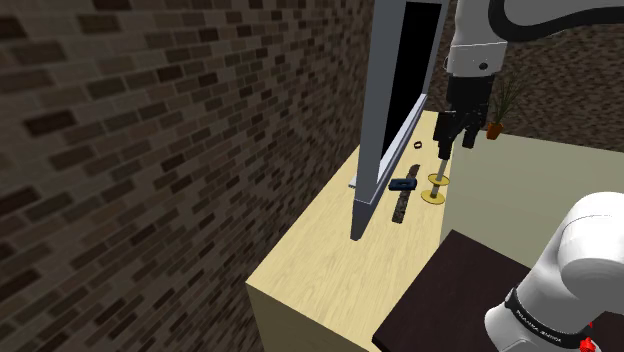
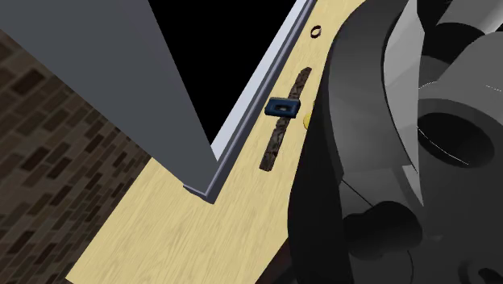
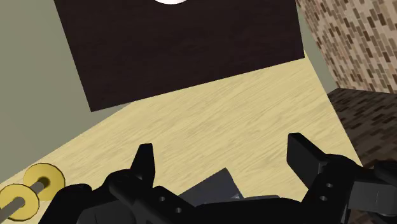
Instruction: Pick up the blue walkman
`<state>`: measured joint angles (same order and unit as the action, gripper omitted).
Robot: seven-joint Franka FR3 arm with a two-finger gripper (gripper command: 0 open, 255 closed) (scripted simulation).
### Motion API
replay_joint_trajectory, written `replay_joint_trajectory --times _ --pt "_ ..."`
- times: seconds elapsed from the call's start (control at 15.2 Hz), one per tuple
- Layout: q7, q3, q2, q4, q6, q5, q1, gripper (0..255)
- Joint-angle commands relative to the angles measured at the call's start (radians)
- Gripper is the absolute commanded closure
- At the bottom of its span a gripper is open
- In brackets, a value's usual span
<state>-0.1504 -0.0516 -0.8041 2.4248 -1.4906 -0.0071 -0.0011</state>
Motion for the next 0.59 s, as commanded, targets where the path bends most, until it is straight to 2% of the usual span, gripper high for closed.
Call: replay_joint_trajectory --times 0.0,0.53 --pt "0.000 0.000 0.000 0.000 0.000 0.000 0.000 0" --pt "0.037 -0.217 0.055 0.137 -0.349 0.069 -0.098 0"
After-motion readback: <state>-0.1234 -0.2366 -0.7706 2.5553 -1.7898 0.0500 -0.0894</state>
